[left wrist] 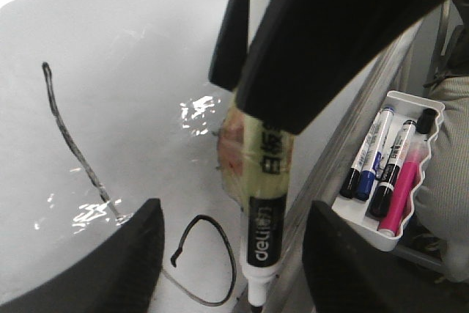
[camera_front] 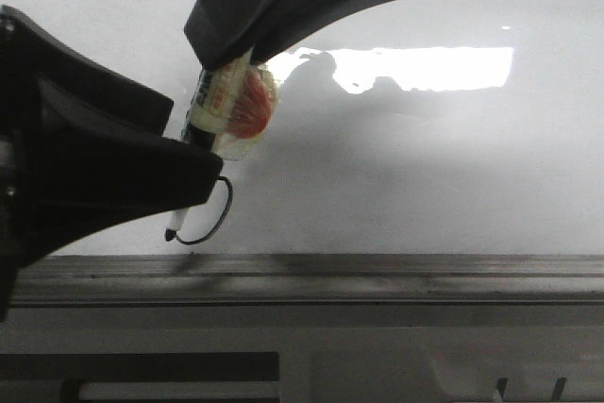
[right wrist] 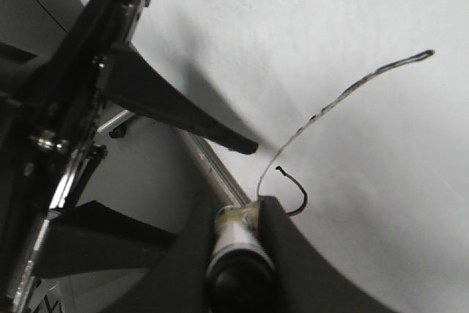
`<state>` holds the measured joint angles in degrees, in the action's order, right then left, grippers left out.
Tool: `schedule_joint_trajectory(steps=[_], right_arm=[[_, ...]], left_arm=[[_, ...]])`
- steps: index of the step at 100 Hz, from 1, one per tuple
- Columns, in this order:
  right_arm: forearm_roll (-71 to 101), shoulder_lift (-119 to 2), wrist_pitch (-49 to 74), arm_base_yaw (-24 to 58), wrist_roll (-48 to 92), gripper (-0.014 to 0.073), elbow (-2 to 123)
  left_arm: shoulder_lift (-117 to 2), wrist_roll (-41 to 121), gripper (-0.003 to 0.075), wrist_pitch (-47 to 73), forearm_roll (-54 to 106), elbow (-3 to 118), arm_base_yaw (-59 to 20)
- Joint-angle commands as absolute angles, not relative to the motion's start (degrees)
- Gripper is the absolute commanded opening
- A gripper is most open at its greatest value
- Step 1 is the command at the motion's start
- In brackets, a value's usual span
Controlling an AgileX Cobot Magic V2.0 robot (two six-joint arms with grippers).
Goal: Write number 6 on whiteboard
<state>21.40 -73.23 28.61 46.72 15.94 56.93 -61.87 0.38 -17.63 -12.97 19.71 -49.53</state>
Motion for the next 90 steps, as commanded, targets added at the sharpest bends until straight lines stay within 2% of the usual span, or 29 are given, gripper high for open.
schedule_joint_trajectory(steps=[1, 17, 22, 29, 41, 75, 82, 90], right_arm=[[21.60, -71.35, 25.72, 47.21, 16.72, -0.0063, 58.86], [21.60, -71.35, 25.59, 47.35, 16.72, -0.0063, 58.86], [21.60, -71.35, 25.34, 47.35, 16.72, -0.0063, 58.86], [21.60, -71.35, 24.96, 47.35, 16.72, -0.0063, 58.86], [21.60, -71.35, 24.96, 47.35, 16.72, -0.0063, 58.86], [21.60, -71.35, 25.31, 47.35, 16.72, -0.0057, 58.86], [21.60, -71.35, 25.31, 47.35, 16.72, 0.0020, 58.86], [21.60, -71.35, 24.40, 47.35, 16.72, 0.0211, 58.86]], left_arm=[[-62.74, 0.42, 0.0384, -22.68, -12.76, 21.31, -50.02], [-63.40, 0.42, 0.0381, -24.72, -12.76, 21.31, -50.02], [-63.40, 0.42, 0.0348, -24.88, -12.65, 21.31, -50.02], [-63.40, 0.42, 0.0235, -24.46, -12.65, 21.31, -50.02], [-63.40, 0.42, -0.0023, -22.78, -12.65, 21.31, -50.02], [-63.40, 0.42, -0.0021, -22.57, -12.65, 21.31, -50.02], [-63.40, 0.42, -0.0021, -22.57, -12.57, 21.31, -50.02], [-63.40, 0.00, -0.0021, -22.49, -12.25, 21.31, -50.02]])
